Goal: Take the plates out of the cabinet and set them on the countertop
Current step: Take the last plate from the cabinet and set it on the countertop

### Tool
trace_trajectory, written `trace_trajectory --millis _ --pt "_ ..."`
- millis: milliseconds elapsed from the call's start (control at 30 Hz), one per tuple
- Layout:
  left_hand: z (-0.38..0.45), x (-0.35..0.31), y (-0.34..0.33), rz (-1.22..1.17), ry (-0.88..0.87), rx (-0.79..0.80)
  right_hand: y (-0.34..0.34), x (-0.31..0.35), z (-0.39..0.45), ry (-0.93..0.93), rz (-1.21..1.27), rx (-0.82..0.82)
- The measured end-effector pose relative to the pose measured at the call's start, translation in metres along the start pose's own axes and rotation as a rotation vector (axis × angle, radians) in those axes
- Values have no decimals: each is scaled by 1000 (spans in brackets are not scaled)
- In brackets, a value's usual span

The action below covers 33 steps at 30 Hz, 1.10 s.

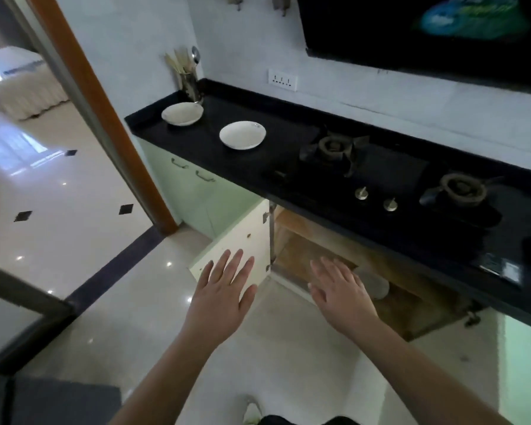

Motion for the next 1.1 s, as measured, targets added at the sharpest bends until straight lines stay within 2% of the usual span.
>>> trace_trajectory --millis 233,433,600,833,967,1100 --pt "78 -40 -9 -2 -350 59 4 -20 -5 -244 35 -101" --pt "120 -100 -26 -9 -529 103 9 -77 -37 -417 0 -139" --pt "147 -136 -42 12 -594 140 6 -109 -40 -496 32 -189" --pt "182 -172 -64 48 -621 155 -11 -158 -14 -455 93 -88" --pt "188 -181 -95 55 -688 196 -26 -180 6 -470 65 -46" --pt "203 -178 -138 72 -725 225 -57 -189 26 -528 75 -71"
Point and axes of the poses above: each hand's wrist, its own z-axis towards the middle knuckle, its own y-axis out of the back of the hand, x = y × z, the point moved 5 cm from there along z, towards the middle knuckle, and after that the axes turned 3 degrees about y, right-handed, at the moved point
